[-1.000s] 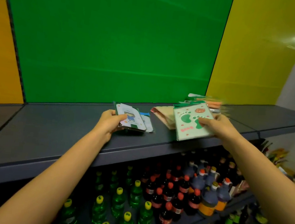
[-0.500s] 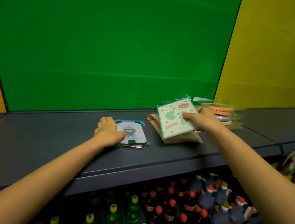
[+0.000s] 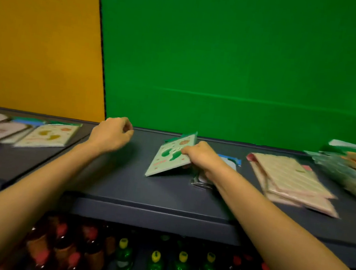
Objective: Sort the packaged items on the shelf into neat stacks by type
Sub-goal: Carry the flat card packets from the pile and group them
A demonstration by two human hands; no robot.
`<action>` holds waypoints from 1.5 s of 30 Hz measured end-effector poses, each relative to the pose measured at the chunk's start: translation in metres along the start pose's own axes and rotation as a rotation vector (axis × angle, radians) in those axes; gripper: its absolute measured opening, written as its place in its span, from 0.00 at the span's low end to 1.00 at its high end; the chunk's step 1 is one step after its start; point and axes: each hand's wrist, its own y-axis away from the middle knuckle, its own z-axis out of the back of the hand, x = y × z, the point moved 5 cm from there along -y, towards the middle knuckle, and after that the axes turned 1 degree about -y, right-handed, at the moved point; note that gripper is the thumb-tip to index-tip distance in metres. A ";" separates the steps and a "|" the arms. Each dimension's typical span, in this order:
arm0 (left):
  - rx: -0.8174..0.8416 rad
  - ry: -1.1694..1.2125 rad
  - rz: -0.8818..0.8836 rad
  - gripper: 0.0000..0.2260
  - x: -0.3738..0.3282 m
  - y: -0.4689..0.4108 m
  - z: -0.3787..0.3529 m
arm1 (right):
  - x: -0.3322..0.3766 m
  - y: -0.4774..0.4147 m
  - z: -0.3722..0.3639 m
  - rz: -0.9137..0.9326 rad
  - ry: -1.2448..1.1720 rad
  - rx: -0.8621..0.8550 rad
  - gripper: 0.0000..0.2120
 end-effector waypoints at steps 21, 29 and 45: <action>-0.097 -0.243 0.386 0.14 0.196 0.173 0.114 | 0.113 0.046 -0.185 0.522 0.760 0.276 0.25; -0.058 -0.217 0.310 0.12 0.298 0.157 0.143 | 0.159 0.023 -0.270 0.348 0.745 0.196 0.33; -0.046 -0.065 0.229 0.11 0.381 0.073 0.137 | 0.181 -0.035 -0.322 -0.103 0.857 0.044 0.60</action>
